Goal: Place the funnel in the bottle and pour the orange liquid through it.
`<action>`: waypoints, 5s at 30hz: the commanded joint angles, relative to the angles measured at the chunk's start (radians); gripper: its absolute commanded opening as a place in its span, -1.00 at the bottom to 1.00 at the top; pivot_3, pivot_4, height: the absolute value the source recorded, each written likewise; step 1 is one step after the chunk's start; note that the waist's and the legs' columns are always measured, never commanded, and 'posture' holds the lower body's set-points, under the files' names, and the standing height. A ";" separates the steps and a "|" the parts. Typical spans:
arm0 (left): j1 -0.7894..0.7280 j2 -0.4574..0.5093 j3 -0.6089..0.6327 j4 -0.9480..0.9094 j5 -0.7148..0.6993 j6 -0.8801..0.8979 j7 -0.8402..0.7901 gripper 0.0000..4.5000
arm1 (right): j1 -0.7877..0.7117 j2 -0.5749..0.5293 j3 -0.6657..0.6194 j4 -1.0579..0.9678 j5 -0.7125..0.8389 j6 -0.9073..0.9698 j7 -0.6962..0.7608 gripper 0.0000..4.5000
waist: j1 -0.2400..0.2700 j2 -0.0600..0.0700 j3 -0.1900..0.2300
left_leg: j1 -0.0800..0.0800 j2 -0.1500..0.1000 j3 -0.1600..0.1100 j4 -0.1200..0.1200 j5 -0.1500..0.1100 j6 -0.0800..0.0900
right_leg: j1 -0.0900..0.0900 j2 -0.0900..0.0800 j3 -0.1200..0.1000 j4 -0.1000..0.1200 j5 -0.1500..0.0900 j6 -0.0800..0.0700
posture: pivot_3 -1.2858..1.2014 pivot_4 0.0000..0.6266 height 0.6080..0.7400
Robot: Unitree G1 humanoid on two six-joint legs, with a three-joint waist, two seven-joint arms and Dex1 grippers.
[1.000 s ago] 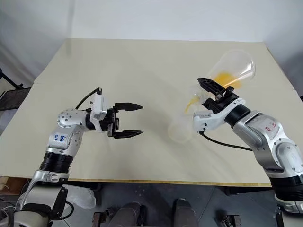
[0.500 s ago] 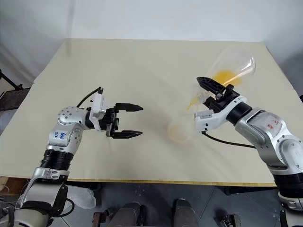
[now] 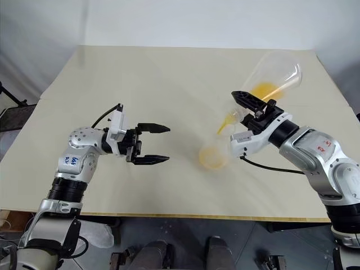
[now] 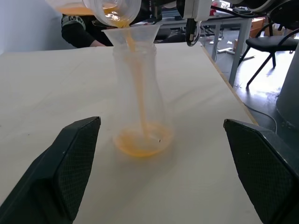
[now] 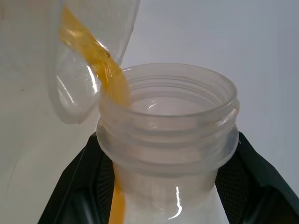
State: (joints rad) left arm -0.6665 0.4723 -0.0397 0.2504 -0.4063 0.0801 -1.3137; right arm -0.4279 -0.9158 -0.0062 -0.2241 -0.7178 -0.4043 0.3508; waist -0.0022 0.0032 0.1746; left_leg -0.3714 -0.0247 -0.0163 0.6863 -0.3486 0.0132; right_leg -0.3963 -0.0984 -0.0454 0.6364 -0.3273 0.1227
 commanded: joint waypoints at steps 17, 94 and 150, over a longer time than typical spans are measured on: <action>-0.031 -0.002 0.009 -0.019 -0.015 0.010 -0.002 1.00 | -0.049 -0.033 -0.032 0.019 -0.021 -0.048 -0.041 0.08 | 0.000 0.000 0.000 | 0.000 0.000 0.000 0.000 0.000 0.000 | 0.000 0.000 0.000 0.000 0.000 0.000 | 0.03 -0.52 1.00; -0.035 -0.012 0.013 -0.010 -0.011 0.011 0.011 1.00 | -0.120 -0.061 0.014 0.105 -0.151 -0.222 -0.178 0.08 | -0.001 0.000 0.000 | 0.000 0.000 0.000 0.000 0.000 0.000 | 0.000 0.000 0.000 0.000 0.000 0.000 | 0.03 -0.52 1.00; 0.026 0.027 0.043 -0.139 -0.029 0.074 0.089 1.00 | -0.137 0.397 -0.514 0.349 1.027 0.721 -0.023 0.08 | -0.003 0.001 -0.001 | 0.000 0.000 0.000 0.002 0.000 0.000 | 0.000 -0.001 0.000 0.003 0.000 0.000 | 0.03 -0.52 1.00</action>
State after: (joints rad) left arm -0.6499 0.4858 -0.0176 0.1529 -0.4194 0.1528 -1.2315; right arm -0.5717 -0.5001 -0.4907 0.1694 0.2910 0.3470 0.3383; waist -0.0048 0.0046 0.1739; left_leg -0.3714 -0.0244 -0.0167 0.6878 -0.3486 0.0132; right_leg -0.3966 -0.0993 -0.0453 0.6395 -0.3273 0.1226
